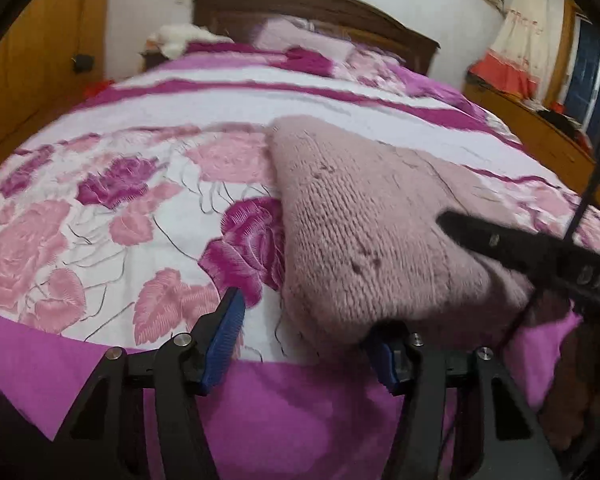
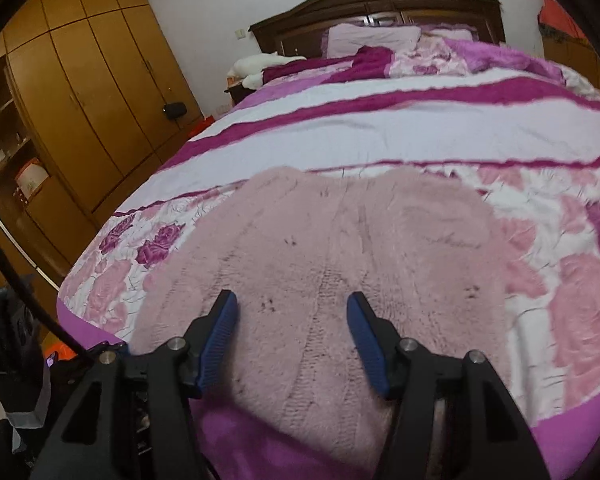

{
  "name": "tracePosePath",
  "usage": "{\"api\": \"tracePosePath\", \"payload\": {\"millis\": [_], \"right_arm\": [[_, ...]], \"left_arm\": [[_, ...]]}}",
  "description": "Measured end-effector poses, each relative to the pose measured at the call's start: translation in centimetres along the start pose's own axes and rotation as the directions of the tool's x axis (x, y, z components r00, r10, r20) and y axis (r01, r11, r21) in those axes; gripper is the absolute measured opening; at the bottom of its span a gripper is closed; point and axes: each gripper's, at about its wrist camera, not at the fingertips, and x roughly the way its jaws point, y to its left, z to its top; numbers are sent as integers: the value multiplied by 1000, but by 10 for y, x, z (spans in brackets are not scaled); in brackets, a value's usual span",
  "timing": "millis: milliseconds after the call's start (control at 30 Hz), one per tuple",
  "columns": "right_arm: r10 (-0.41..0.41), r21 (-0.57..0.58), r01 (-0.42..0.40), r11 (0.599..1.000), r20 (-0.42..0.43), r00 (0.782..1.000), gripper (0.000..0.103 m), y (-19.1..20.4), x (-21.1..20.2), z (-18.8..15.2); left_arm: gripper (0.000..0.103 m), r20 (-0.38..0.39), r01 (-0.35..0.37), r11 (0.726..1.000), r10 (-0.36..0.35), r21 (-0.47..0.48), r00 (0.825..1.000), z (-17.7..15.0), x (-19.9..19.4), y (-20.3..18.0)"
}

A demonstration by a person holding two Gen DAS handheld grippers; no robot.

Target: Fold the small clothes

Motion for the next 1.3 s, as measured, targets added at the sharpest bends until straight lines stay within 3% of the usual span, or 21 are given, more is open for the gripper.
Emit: {"api": "tracePosePath", "payload": {"millis": [67,133,200,267,400,500,600,700,767,867,900,967,1067,1167,1300], "right_arm": [[-19,33,19,999,11,1000,39,-9,4,-8],[-43,18,43,999,28,999,32,-13,6,-12],[-91,-29,92,995,38,995,30,-10,8,-14],[-126,-71,129,989,49,991,29,-8,9,-17],[-136,-91,140,986,41,990,29,-11,11,-19],[-136,-91,138,986,26,990,30,-11,10,-17],[-70,-58,72,996,42,997,30,-4,-5,-10],[21,-130,-11,991,75,997,13,23,-21,-5],[56,-169,-41,985,83,995,12,40,-24,-4],[191,-157,-179,971,68,979,12,51,-13,-7],[209,-159,-201,967,39,977,11,52,-1,-12],[186,-161,-182,970,11,983,1,45,22,-27],[289,-33,-289,957,14,957,0,14,35,-39],[240,-104,-238,966,15,971,0,24,33,-42],[198,-73,-196,978,24,980,0,30,15,-33]], "left_arm": [[5,44,-33,999,32,29,999,-4,-4,-11],[1,79,-110,994,108,19,991,-7,-11,-18],[0,69,-112,993,114,-35,991,-8,-15,-13],[0,8,-66,993,67,-97,998,-6,-9,1],[0,-74,-8,990,-3,-144,997,-7,0,16],[0,-87,42,982,-59,-185,994,-9,1,24],[0,-62,87,976,-101,-201,993,-14,-3,28],[0,-50,113,967,-128,-229,991,-17,-4,31],[0,-48,118,966,-132,-229,990,-17,-4,31],[0,-39,110,974,-120,-200,992,-20,-7,29],[0,-40,103,976,-113,-192,993,-21,-7,29],[0,-65,96,976,-111,-193,992,-21,0,32],[0,-69,126,965,-145,-231,987,-22,2,38],[0,-66,116,969,-133,-220,989,-22,2,36],[0,-51,124,967,-139,-222,989,-21,-3,35]]}}
